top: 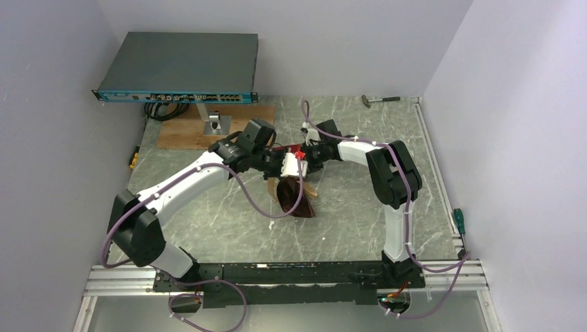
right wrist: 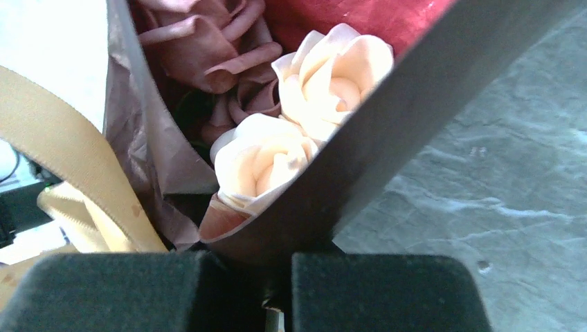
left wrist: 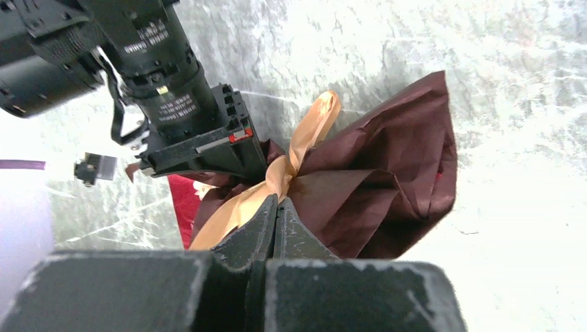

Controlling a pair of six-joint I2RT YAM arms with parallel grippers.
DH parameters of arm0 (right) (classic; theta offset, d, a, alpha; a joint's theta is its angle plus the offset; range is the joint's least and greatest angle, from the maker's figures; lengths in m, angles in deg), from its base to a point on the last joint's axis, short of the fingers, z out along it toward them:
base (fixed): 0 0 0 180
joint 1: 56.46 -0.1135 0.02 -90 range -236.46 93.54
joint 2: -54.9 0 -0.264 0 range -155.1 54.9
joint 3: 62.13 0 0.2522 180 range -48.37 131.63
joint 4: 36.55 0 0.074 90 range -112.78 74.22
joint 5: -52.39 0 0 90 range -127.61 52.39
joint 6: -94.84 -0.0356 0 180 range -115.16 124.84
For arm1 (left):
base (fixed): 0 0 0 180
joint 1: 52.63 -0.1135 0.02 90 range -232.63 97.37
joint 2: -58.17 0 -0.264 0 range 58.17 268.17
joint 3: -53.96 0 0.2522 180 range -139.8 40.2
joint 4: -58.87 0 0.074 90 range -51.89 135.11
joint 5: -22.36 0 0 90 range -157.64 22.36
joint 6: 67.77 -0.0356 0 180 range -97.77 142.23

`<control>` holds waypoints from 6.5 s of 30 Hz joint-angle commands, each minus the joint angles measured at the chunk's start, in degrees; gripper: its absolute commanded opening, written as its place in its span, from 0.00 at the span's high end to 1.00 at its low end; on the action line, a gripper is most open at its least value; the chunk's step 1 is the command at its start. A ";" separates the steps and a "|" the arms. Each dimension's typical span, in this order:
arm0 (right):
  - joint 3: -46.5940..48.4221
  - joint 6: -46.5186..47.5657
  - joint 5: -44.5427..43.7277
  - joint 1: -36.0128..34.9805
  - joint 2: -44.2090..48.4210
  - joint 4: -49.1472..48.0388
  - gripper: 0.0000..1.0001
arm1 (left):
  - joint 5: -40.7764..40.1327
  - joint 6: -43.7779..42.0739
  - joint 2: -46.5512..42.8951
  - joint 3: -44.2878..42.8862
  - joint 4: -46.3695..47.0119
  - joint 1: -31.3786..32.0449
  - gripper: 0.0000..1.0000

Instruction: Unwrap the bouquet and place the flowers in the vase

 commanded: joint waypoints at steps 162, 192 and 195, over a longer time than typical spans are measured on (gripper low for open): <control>-5.57 -5.65 15.62 2.81 15.97 8.69 0.41 | -0.59 74.07 2.09 9.20 17.22 -8.48 0.17; -2.38 5.77 12.05 2.38 8.53 18.17 1.00 | -6.08 73.91 9.17 16.75 16.22 -8.79 1.00; -1.19 9.14 10.69 3.69 8.08 21.62 1.00 | -6.46 72.98 9.20 17.04 14.86 -9.04 1.00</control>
